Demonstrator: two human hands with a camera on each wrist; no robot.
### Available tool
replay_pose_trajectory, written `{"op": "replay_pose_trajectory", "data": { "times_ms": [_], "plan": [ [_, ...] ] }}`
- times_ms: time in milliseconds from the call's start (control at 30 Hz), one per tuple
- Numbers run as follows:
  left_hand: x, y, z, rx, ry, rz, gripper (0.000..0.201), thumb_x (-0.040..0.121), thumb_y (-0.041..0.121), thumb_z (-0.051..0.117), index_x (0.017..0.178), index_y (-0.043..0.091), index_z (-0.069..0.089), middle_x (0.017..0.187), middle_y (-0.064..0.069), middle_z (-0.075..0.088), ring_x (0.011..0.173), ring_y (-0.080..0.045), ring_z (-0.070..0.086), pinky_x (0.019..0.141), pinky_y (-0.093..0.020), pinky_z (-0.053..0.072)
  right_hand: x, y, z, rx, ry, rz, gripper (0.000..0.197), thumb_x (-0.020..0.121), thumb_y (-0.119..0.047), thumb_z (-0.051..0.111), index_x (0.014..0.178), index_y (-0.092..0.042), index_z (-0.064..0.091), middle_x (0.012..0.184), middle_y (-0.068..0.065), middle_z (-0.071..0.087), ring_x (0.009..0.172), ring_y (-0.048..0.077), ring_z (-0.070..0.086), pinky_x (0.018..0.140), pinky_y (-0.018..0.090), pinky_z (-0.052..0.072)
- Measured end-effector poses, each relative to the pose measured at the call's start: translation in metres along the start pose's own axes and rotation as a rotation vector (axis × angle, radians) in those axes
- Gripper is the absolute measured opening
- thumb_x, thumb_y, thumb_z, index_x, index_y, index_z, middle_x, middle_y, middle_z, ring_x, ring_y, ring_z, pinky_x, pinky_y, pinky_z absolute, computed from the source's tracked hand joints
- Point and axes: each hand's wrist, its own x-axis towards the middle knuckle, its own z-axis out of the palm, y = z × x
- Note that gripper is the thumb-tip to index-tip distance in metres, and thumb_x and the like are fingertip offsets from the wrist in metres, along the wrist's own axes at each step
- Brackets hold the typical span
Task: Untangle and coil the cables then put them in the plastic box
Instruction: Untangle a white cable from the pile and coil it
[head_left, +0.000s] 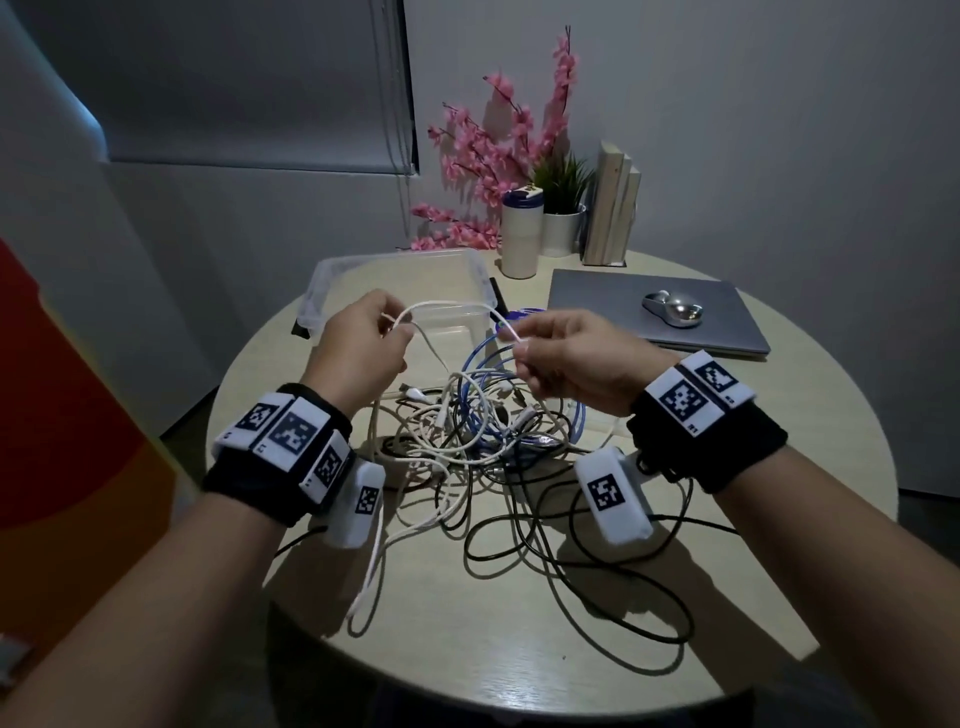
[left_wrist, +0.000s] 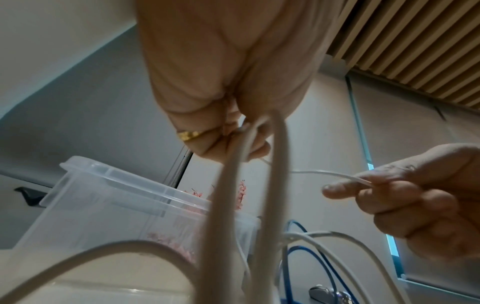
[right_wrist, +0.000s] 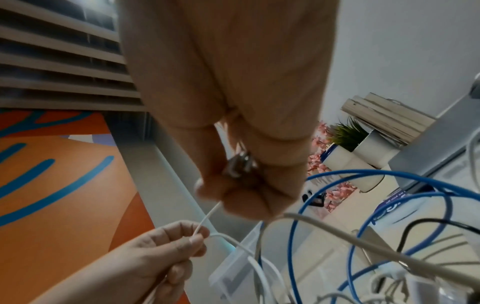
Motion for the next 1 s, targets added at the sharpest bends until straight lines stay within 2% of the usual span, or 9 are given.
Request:
{"op": "replay_pose_trajectory", "data": {
  "times_ms": [100,200,267,367,433,567,667,767,1000],
  "plan": [
    [-0.006,0.003,0.002,-0.003,-0.086,-0.011,0.015,0.097,0.025,0.05,0.085,0.022,0.059,0.077,-0.004,0.064,0.062,-0.014,0.063,0.059,-0.03,0.05,-0.001,0.003,0.008,-0.099,-0.039,-0.036,0.022,0.1,-0.01,0.04,0.101,-0.002,0.06,0.048,-0.006,0.04,0.044,0.007,0.035,0.05,0.021,0.031],
    [-0.016,0.006,0.009,0.181,-0.216,0.031,0.016,0.097,0.025,0.05,0.089,0.018,0.061,0.082,-0.002,0.061,0.071,-0.015,0.059,0.054,-0.024,0.04,-0.001,-0.009,0.014,0.183,-0.012,-0.138,0.022,0.101,-0.004,0.032,0.099,-0.008,0.054,0.05,0.0,0.052,0.047,0.011,0.05,0.053,0.024,0.045],
    [-0.023,0.007,0.013,0.316,-0.292,0.115,0.016,0.096,0.027,0.052,0.087,0.018,0.062,0.095,-0.001,0.056,0.079,-0.015,0.053,0.063,-0.024,0.039,0.0,-0.018,0.018,0.413,0.023,-0.201,0.021,0.1,0.0,0.031,0.098,-0.008,0.051,0.074,0.01,0.068,0.068,0.02,0.067,0.065,0.028,0.056],
    [-0.033,0.006,0.019,0.41,-0.498,0.209,0.02,0.092,0.032,0.059,0.094,0.015,0.069,0.119,-0.001,0.045,0.108,-0.018,0.048,0.094,-0.03,0.039,0.006,-0.024,0.021,0.626,0.167,-0.302,0.031,0.094,0.013,0.026,0.093,-0.007,0.05,0.115,0.018,0.062,0.108,0.027,0.063,0.085,0.036,0.056],
    [-0.038,0.009,0.016,0.407,-0.587,0.233,0.023,0.09,0.037,0.06,0.095,0.016,0.07,0.133,-0.002,0.04,0.121,-0.02,0.042,0.104,-0.036,0.036,0.012,-0.023,0.019,0.544,0.294,-0.346,0.037,0.09,0.017,0.026,0.092,-0.009,0.052,0.111,0.008,0.059,0.114,0.02,0.057,0.09,0.033,0.051],
    [-0.041,0.019,0.001,0.234,-0.432,0.292,0.026,0.092,0.045,0.047,0.085,0.031,0.068,0.151,0.004,0.027,0.14,-0.018,0.022,0.113,-0.053,0.022,0.014,-0.011,0.012,-0.228,0.437,-0.338,0.039,0.088,0.01,0.033,0.103,-0.018,0.056,0.092,-0.009,0.056,0.068,0.005,0.048,0.064,0.024,0.041],
    [-0.036,0.026,-0.004,0.074,-0.209,0.36,0.028,0.097,0.038,0.043,0.082,0.026,0.063,0.128,0.001,0.048,0.125,-0.012,0.039,0.107,-0.04,0.032,0.008,-0.007,0.013,-0.531,0.299,-0.263,0.034,0.094,0.002,0.032,0.116,-0.013,0.053,0.109,0.0,0.061,0.079,0.008,0.059,0.067,0.02,0.042],
    [-0.028,0.029,-0.004,0.02,-0.008,0.432,0.025,0.1,0.027,0.043,0.08,0.02,0.057,0.093,0.002,0.056,0.091,-0.006,0.046,0.08,-0.014,0.037,0.001,-0.007,0.023,-0.54,0.153,-0.233,0.02,0.102,-0.014,0.034,0.113,-0.014,0.05,0.09,0.006,0.067,0.071,0.02,0.061,0.062,0.022,0.043],
    [-0.02,0.029,0.005,-0.195,0.078,0.312,0.028,0.101,0.026,0.041,0.083,0.01,0.055,0.057,0.002,0.05,0.05,-0.004,0.046,0.048,-0.013,0.035,-0.006,-0.007,0.036,-0.288,-0.061,-0.279,0.034,0.103,-0.024,0.034,0.082,-0.008,0.056,0.05,0.003,0.044,0.043,0.017,0.036,0.042,0.024,0.029]
  ]
}}
